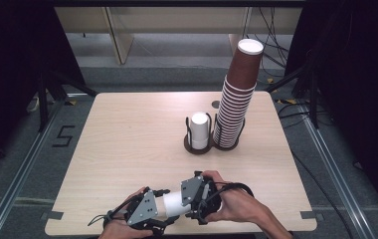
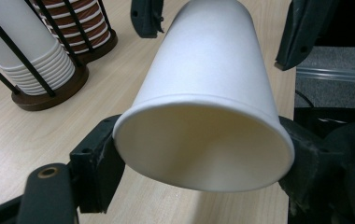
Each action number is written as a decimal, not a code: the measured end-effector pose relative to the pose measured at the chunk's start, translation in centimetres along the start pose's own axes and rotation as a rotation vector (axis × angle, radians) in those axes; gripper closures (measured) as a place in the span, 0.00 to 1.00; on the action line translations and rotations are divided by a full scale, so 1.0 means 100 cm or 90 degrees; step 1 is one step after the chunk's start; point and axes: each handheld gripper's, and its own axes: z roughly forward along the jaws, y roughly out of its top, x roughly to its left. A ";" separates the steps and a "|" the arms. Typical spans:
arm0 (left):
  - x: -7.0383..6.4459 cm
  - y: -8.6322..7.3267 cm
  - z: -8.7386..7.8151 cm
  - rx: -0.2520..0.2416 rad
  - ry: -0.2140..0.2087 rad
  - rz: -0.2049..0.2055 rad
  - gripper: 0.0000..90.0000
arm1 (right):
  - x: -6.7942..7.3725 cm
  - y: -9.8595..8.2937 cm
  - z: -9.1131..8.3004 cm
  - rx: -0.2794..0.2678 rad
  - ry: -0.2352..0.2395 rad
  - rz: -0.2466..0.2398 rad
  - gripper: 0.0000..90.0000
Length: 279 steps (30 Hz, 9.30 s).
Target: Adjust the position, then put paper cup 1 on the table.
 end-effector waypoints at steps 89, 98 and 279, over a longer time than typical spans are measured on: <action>0.042 -0.001 -0.035 -0.015 0.167 -0.152 0.25 | -0.029 -0.119 -0.009 -0.198 -0.034 0.356 0.19; 0.059 -0.006 -0.045 0.014 0.242 -0.185 0.25 | -0.019 -0.137 -0.010 -0.179 -0.055 0.397 0.20; 0.128 0.035 -0.038 0.058 0.339 -0.287 0.16 | -0.006 -0.170 -0.013 -0.144 -0.092 0.458 0.19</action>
